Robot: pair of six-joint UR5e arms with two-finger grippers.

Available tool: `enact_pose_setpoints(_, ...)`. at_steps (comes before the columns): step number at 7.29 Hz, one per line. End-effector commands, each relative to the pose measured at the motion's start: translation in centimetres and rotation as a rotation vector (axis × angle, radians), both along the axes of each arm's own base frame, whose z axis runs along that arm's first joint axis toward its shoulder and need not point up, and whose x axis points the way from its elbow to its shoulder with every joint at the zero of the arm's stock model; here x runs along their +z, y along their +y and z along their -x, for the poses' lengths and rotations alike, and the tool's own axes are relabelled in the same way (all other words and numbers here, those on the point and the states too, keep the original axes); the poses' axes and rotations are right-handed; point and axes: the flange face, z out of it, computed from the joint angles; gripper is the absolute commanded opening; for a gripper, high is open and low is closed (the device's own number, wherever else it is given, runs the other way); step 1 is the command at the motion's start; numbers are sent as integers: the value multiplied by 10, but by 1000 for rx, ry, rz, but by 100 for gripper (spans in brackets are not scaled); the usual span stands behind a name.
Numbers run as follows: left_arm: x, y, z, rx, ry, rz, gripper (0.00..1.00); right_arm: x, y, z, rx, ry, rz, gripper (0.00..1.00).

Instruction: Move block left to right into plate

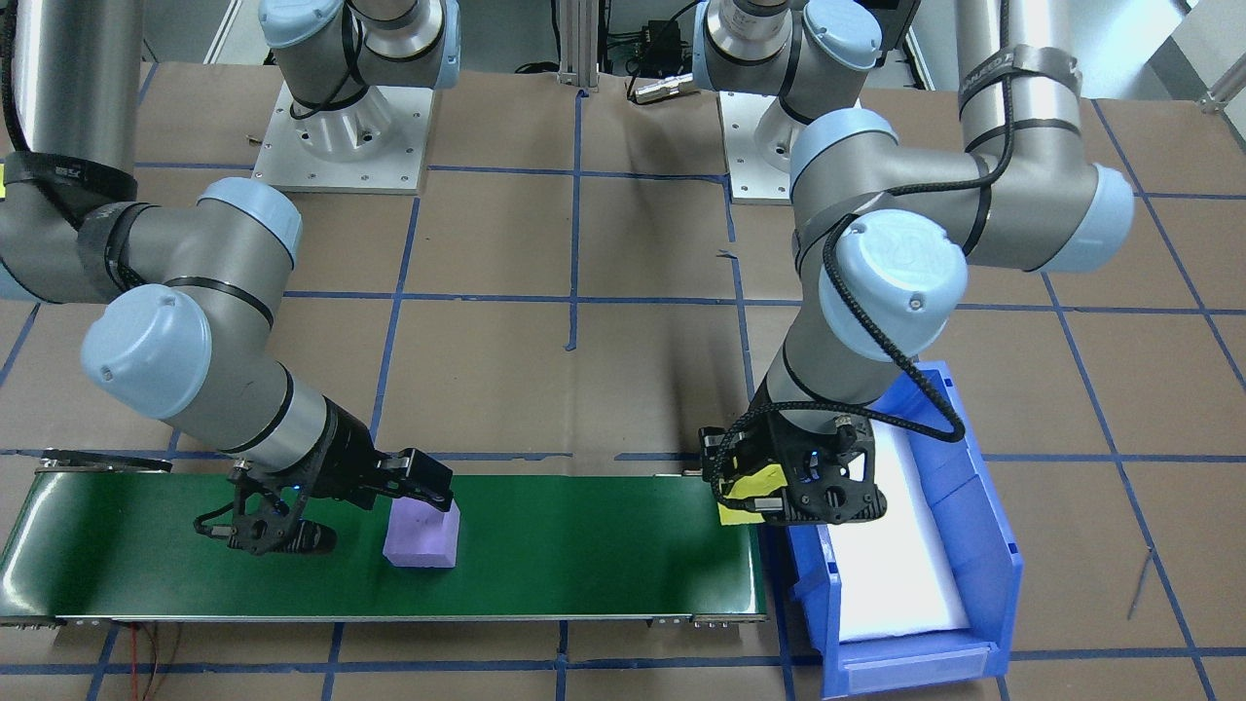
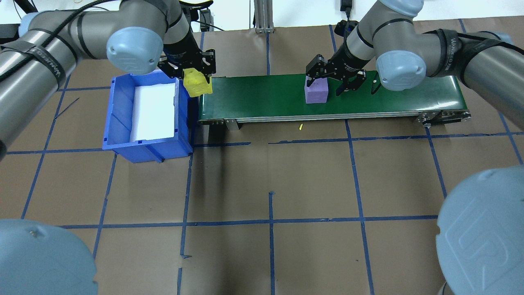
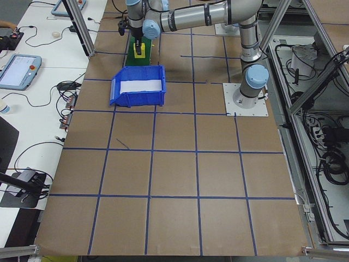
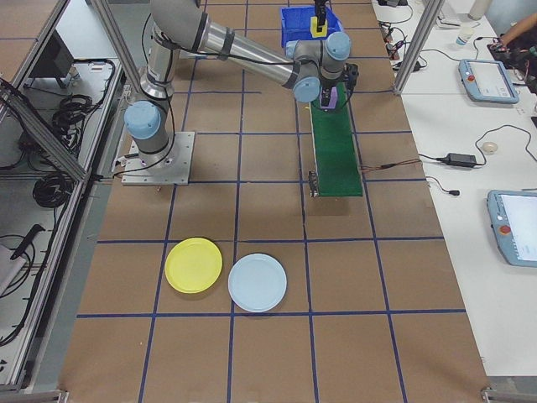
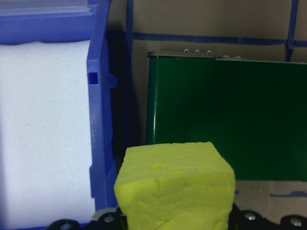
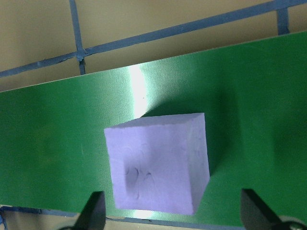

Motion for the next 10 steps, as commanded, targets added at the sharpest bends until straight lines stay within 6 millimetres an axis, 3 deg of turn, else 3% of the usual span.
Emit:
enact_pose_setpoints(1, -35, -11, 12, 4, 13, -12, 36, -4, 0, 0, 1, 2, -2, 98)
enact_pose_setpoints(2, -48, -16, 15, 1, 16, -7, 37, -10, 0, 1, 2, 5, -9, 97)
enact_pose_setpoints(3, -54, -17, 18, -3, 17, -1, 39, -23, 6, 8, 60, 83, -10, 80)
enact_pose_setpoints(4, -66, -19, 19, -8, 16, -7, 41, -28, 5, 25, 176, 239, 36, 41)
enact_pose_setpoints(5, -76, -22, 21, -12, 22, 28, 66, -13, 0, 39, 262, 322, 78, 35)
enact_pose_setpoints(6, -73, -21, 21, -18, 20, 35, 99, 11, -6, 64, 329, 381, 125, 33)
enact_pose_setpoints(7, -65, -20, 20, -22, 18, 46, 100, 29, -3, 101, 362, 422, 141, 33)
enact_pose_setpoints(8, -43, -14, 19, -24, 20, 63, 100, 54, 7, 153, 440, 499, 131, 33)
enact_pose_setpoints(9, -11, -2, 18, -23, 16, 59, 100, 80, 39, 228, 483, 500, 36, 34)
enact_pose_setpoints(10, 25, 16, 14, -21, 8, 41, 100, 91, 93, 319, 511, 451, -46, 37)
